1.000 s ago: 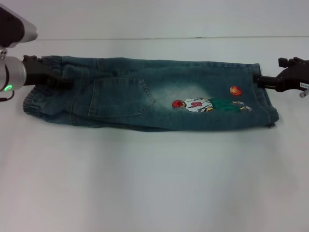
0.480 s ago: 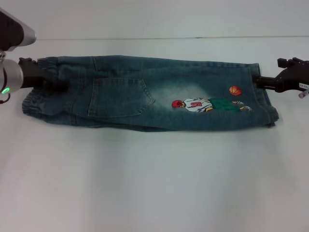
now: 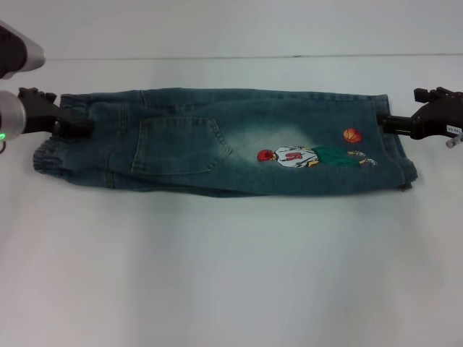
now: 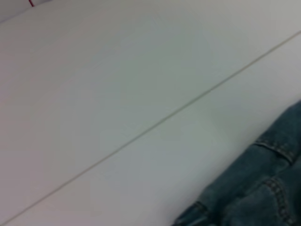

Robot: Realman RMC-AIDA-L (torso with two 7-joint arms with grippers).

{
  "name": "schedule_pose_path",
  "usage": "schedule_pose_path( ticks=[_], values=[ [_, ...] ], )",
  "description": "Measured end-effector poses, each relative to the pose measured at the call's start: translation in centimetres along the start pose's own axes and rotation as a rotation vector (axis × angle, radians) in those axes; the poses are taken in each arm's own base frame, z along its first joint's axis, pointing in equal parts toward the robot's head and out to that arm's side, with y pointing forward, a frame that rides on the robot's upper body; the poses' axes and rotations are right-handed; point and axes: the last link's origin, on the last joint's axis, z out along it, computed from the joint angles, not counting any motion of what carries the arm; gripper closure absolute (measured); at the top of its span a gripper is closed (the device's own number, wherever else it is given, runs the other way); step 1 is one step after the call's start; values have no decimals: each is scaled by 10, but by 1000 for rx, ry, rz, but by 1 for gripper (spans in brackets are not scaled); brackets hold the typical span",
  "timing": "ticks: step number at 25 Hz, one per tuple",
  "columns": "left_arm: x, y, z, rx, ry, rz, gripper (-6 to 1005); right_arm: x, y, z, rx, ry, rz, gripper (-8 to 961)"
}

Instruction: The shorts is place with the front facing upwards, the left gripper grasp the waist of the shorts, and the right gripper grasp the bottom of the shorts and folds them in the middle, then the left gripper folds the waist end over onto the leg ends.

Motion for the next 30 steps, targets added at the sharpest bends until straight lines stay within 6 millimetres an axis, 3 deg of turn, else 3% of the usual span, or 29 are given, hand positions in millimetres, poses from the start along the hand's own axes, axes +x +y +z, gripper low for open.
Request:
schedule_pose_path(
  ticks=[7, 12, 20, 30],
  values=[
    [6, -14, -14, 51, 74, -69, 135, 1, 3, -2, -14, -21, 25, 8],
    [1, -17, -30, 8, 135, -150, 180, -5, 5, -19, -81, -105, 41, 8],
    [-32, -12, -67, -160, 297, -288, 188, 0, 12, -47, -158, -230, 54, 8],
    [-79, 0, -102, -304, 403, -421, 189, 31, 52, -84, -384, -304, -25, 8]
  ],
)
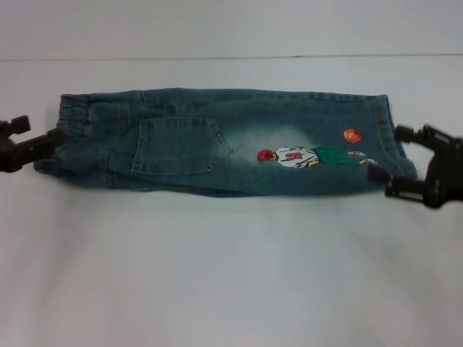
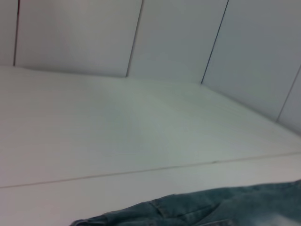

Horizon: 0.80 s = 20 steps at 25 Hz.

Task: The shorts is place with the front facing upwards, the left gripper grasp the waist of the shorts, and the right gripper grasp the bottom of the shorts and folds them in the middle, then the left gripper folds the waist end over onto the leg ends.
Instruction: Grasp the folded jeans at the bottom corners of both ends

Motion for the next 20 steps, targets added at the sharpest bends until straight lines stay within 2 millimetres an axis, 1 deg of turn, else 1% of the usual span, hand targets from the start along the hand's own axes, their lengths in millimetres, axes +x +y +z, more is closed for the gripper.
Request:
schedule_pose_path(
  ticks=[2, 3, 5, 7, 12, 15, 18, 20],
  values=[
    [-6, 0, -13, -15, 34, -24, 189, 7, 11, -8, -31, -10, -12, 8],
    [-8, 0, -17, -15, 47, -32, 189, 14, 17, -14, -41, -14, -16, 8],
    [-14, -3, -24, 2, 60, -53, 189, 18, 20, -16, -43, -15, -14, 8],
    [-21, -4, -24, 17, 60, -61, 189, 23, 23, -17, -40, -6, -3, 8],
    [-29, -4, -17, 35, 52, -74, 188, 32, 28, -13, -53, 10, 13, 8],
    [-32, -9, -10, 58, 19, -71, 188, 33, 28, -11, -53, 14, 10, 9],
    [-35, -18, 1, 89, -56, -41, 189, 32, 28, -9, -58, 13, 11, 9],
    [-35, -20, 4, 95, -69, -33, 189, 32, 28, -8, -59, 12, 12, 9]
  ],
)
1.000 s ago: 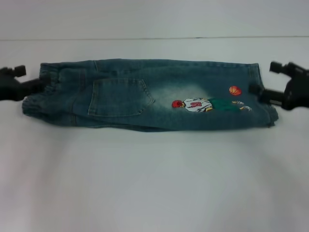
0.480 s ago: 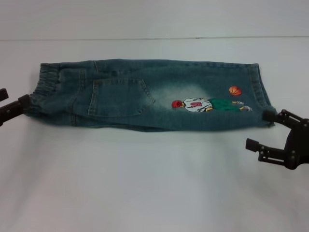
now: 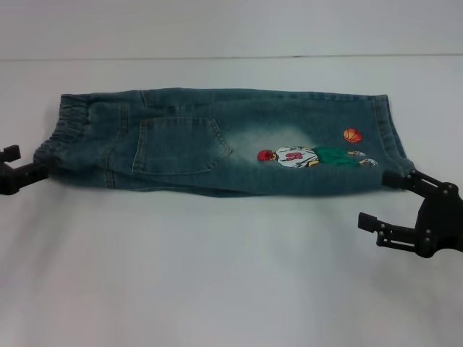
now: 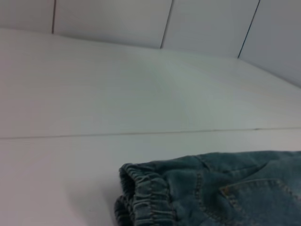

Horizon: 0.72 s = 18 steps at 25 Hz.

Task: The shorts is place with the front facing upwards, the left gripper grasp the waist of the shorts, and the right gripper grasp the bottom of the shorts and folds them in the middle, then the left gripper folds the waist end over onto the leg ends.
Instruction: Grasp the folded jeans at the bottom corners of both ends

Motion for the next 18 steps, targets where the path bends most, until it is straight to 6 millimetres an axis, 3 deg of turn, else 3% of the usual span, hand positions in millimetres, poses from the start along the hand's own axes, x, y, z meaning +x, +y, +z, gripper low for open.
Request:
schedule_pose_path(
  ticks=[9, 18],
  values=[
    [3, -8, 30, 50, -75, 63, 188, 0, 2, 5, -16, -8, 12, 9],
    [7, -19, 31, 110, -128, 130, 189, 0, 3, 5, -19, -11, 18, 9]
  ],
)
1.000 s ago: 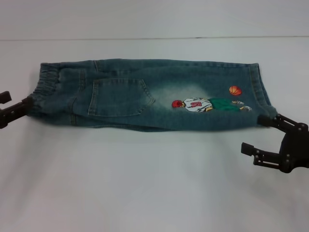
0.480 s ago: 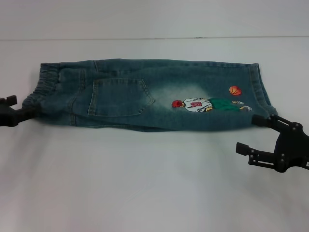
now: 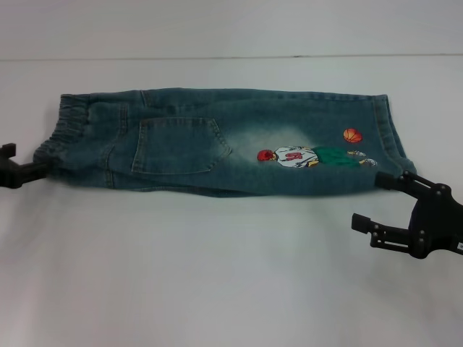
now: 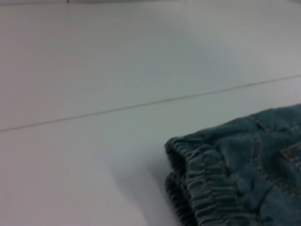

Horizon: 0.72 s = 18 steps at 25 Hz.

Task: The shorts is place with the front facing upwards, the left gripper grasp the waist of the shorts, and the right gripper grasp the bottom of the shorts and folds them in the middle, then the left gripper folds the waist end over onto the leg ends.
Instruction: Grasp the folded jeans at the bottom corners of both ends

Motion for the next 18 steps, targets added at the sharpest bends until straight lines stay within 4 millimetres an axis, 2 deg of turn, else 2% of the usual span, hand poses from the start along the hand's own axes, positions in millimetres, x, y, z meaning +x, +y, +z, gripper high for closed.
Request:
schedule_pose_path(
  ticks=[9, 18],
  values=[
    [-6, -10, -9, 36, -34, 20, 188, -1, -1, 2, 0, 0, -4, 9],
    [-4, -4, 1, 12, -44, 45, 189, -2, -2, 4, -2, -1, -3, 8]
  ],
)
